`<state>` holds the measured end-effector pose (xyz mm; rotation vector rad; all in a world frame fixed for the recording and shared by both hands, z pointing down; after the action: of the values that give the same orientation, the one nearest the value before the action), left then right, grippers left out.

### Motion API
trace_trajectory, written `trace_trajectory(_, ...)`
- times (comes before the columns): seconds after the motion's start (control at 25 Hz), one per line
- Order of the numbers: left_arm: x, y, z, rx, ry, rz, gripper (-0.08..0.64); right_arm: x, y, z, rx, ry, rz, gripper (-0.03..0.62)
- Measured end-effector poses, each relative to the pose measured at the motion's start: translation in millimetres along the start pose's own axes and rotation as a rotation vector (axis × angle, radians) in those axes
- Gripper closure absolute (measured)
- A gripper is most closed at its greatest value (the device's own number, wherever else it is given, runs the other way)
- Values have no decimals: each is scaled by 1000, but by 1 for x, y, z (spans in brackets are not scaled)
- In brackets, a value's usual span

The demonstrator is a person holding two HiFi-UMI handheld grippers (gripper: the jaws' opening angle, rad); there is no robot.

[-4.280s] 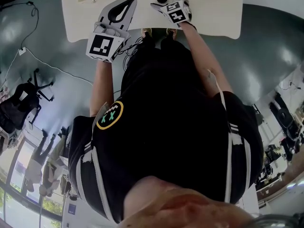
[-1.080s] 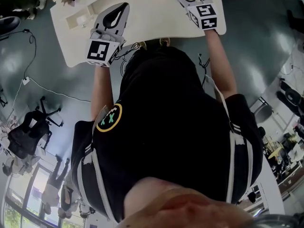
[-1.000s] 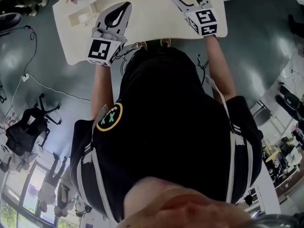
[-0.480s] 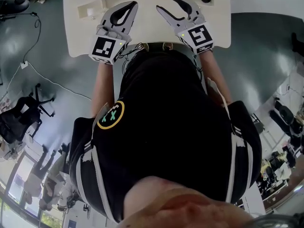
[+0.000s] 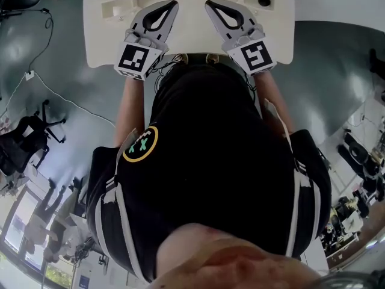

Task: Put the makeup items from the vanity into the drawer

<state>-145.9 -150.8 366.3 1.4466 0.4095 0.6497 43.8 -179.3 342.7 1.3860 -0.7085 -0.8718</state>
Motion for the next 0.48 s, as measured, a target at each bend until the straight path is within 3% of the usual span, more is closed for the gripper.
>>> trace_trajectory(0.48,0,0,2,-8,10,3,541,-1,3,1,14,-21,22,572)
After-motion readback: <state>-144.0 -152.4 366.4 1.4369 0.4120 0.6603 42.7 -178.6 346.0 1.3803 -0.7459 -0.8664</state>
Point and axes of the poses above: the fingertips, and each gripper's own axes: z forward along the fingers, x to its right, y out of its underside, the point moved 9 cm from there along -z, backward along the fingers, and after that the axes turned 3 degrees about z, right-handed, at the moved point
